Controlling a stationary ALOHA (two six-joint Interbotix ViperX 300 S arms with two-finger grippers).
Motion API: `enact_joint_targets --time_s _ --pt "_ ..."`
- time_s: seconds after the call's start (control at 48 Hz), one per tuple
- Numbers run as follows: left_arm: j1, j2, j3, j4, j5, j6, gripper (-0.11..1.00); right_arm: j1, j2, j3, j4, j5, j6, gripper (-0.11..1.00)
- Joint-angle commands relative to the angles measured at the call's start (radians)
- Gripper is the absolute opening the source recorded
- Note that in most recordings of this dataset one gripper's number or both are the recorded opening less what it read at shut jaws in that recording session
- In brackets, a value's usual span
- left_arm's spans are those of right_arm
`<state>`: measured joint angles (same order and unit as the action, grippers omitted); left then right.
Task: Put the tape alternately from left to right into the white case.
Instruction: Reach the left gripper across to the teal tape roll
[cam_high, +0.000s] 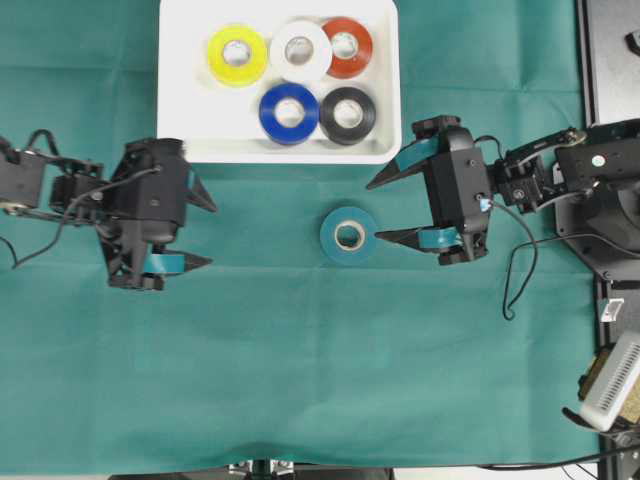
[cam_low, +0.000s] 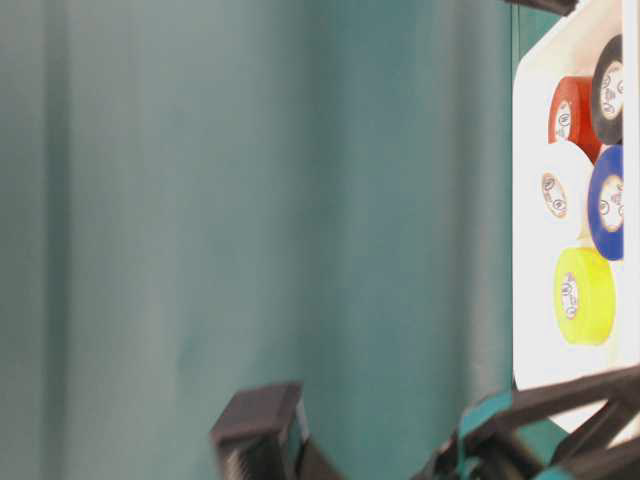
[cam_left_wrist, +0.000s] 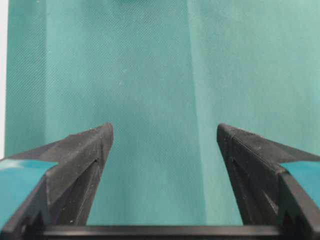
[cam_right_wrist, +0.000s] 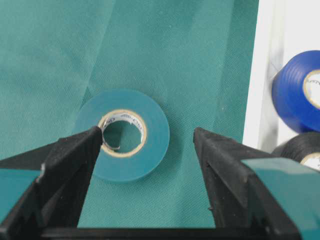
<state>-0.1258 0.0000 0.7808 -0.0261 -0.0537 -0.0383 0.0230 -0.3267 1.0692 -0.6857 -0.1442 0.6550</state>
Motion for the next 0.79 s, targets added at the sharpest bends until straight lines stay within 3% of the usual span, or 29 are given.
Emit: enact_joint_targets --time_s 0.0,0.458,0.771 --pt "-0.002 0.021 -0.054 -0.002 0.002 0.0 0.84 0.006 -0.012 -0.005 0.005 -0.006 0.006 0.77" --pt "0.029 0.137 -0.21 -0.003 0.008 -0.025 0.84 0.043 -0.012 0.014 0.005 -0.006 0.025 0.77" --pt "0.041 0.212 -0.321 -0.003 0.064 -0.278 0.84 0.044 -0.012 0.028 0.005 -0.006 0.026 0.77"
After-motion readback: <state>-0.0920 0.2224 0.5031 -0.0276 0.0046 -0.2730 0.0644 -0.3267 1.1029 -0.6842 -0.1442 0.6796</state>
